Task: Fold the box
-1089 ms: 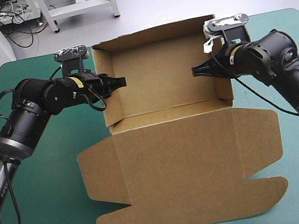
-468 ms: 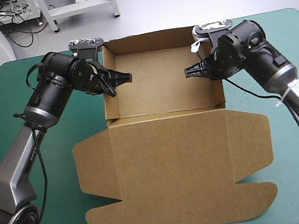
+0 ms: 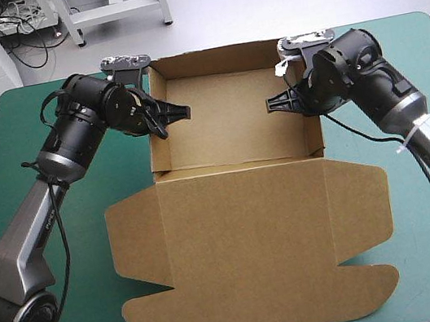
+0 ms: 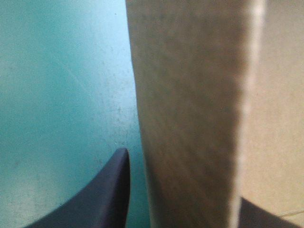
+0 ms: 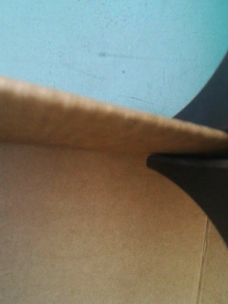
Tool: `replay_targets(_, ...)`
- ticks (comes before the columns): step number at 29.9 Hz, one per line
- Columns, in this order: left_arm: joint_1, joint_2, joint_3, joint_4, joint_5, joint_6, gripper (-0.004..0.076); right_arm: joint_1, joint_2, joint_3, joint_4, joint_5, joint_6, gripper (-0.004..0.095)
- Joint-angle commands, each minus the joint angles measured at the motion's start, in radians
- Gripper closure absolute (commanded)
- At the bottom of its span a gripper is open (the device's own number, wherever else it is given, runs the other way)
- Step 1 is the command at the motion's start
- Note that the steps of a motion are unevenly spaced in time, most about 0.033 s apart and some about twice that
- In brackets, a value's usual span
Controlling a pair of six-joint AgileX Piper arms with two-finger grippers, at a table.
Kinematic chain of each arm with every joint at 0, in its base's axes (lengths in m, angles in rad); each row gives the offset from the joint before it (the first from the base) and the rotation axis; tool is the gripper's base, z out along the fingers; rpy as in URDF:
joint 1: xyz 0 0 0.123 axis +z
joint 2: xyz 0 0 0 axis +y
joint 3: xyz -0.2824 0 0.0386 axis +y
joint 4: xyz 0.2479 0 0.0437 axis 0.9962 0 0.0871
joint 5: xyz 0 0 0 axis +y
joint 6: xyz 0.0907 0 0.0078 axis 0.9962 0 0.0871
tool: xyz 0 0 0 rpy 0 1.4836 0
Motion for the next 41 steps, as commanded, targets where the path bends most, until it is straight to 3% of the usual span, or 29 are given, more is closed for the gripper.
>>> replay_targets(1, -0.012, -0.042, -0.030, 0.036, -0.038, 0.058, 0.0517, 0.006, -0.041, -0.036, 0.008, -0.019, -0.040, 0.0926)
replay_targets(5, -0.010, -0.042, -0.030, 0.040, -0.040, 0.044, 0.0222, 0.006, -0.041, -0.036, 0.008, -0.021, -0.038, 0.0926)
replay_targets(8, -0.010, -0.042, -0.030, 0.042, -0.028, 0.020, 0.0141, 0.006, -0.041, -0.036, 0.008, -0.025, -0.036, 0.0926)
replay_targets(18, -0.010, -0.053, -0.031, 0.042, 0.088, 0.020, 0.0148, 0.006, -0.041, -0.036, 0.002, -0.038, -0.021, 0.0926)
replay_targets(32, -0.010, -0.158, -0.128, -0.050, 0.128, -0.056, 0.0148, 0.006, -0.041, -0.036, -0.019, -0.042, 0.008, 0.0926)
replay_targets(41, -0.012, -0.171, 0.054, -0.050, 0.113, -0.105, 0.0148, 0.006, -0.041, -0.036, -0.015, -0.034, 0.005, 0.0926)
